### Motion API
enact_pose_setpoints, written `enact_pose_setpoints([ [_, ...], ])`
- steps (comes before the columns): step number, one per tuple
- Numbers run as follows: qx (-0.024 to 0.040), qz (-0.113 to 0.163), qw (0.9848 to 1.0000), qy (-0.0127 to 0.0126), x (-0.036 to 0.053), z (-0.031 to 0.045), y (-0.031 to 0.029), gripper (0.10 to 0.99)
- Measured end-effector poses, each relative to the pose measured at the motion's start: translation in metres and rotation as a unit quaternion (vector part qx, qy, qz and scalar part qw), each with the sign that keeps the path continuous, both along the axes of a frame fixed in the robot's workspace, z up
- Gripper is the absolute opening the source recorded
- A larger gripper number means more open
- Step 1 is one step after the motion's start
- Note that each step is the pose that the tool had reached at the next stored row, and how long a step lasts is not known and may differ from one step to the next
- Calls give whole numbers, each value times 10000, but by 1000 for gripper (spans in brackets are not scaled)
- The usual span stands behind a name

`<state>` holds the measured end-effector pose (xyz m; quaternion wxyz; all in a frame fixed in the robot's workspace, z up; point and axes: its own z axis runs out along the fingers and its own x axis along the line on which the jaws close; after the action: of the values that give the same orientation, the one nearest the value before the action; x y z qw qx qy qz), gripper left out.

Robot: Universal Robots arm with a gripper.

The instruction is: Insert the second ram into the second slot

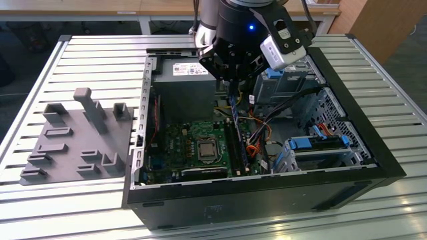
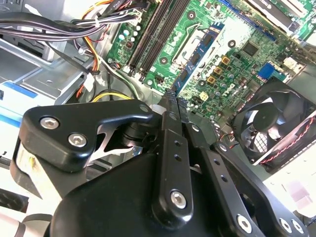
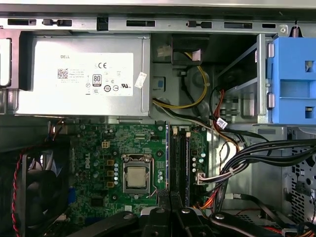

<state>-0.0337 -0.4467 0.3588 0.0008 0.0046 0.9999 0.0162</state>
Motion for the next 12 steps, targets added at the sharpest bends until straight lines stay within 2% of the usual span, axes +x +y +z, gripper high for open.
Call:
enact_pose_setpoints([
  [1, 0, 0, 10000, 0, 0, -23, 0, 118],
  [5, 0, 0, 10000, 0, 0, -28, 0, 118],
  [7, 0, 0, 10000, 0, 0, -70, 0, 118],
  [12, 0, 0, 10000, 0, 0, -71, 0, 118],
])
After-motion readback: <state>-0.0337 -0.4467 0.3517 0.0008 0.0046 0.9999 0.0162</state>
